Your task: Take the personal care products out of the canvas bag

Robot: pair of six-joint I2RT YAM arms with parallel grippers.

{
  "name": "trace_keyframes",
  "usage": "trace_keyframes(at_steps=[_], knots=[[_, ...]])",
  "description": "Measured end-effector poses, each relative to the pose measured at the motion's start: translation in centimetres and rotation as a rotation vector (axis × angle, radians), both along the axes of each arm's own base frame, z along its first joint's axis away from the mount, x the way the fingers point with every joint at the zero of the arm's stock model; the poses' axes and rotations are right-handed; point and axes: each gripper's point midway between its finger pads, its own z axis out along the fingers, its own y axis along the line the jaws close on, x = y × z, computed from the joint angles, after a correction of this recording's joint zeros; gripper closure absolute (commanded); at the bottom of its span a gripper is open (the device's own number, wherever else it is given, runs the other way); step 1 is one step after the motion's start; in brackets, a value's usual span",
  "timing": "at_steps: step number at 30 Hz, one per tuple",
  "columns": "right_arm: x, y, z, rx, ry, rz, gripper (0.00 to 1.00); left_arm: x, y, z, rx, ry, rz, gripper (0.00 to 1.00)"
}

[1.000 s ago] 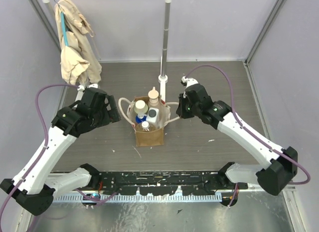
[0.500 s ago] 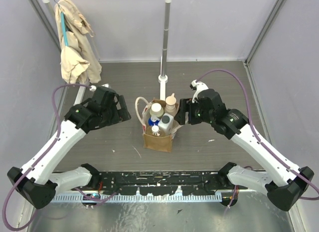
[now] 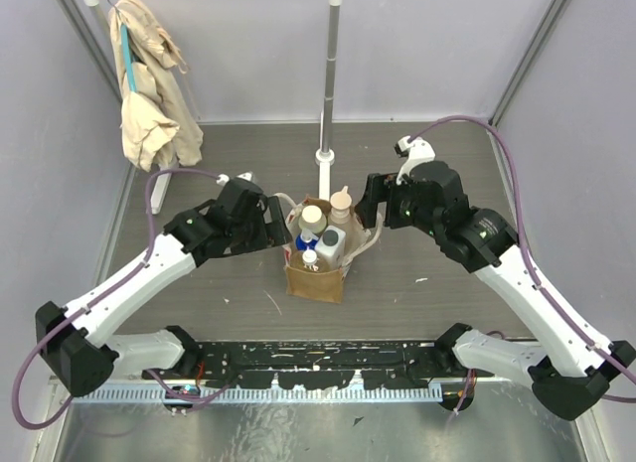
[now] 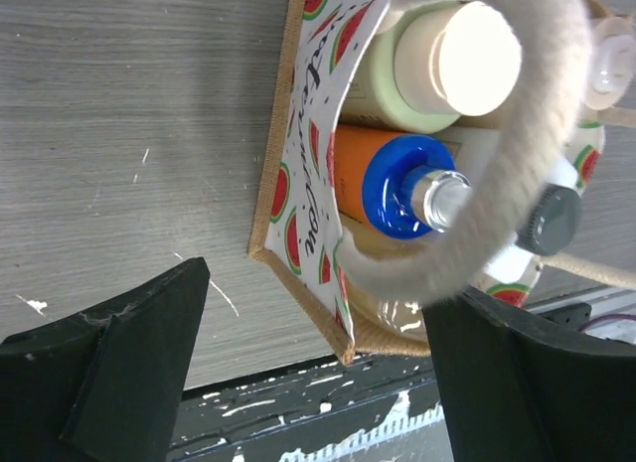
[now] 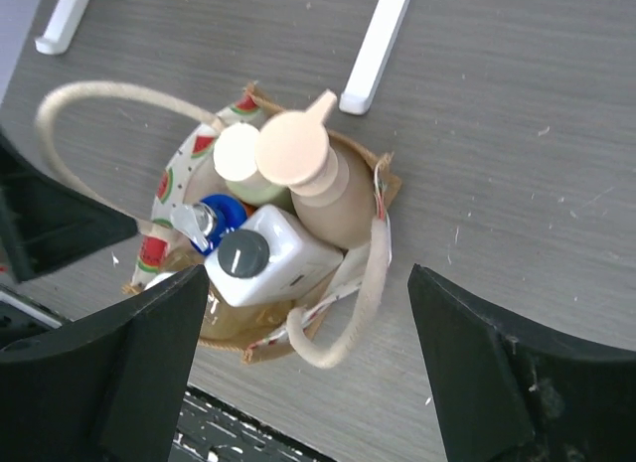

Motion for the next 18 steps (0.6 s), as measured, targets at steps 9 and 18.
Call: trace_keyframes(at_steps=[9, 18], knots=[[3.1, 2.7, 0.5, -0.010, -0.022, 0.042, 0.13, 0.7, -2.2, -6.9, 0.087, 0.162, -0.011, 0.47], [6.7, 5.6, -4.6, -0.066, 0.048, 0.058, 0.13, 0.7, -2.4, -7.6, 0.127, 0.162, -0.009, 0.56]])
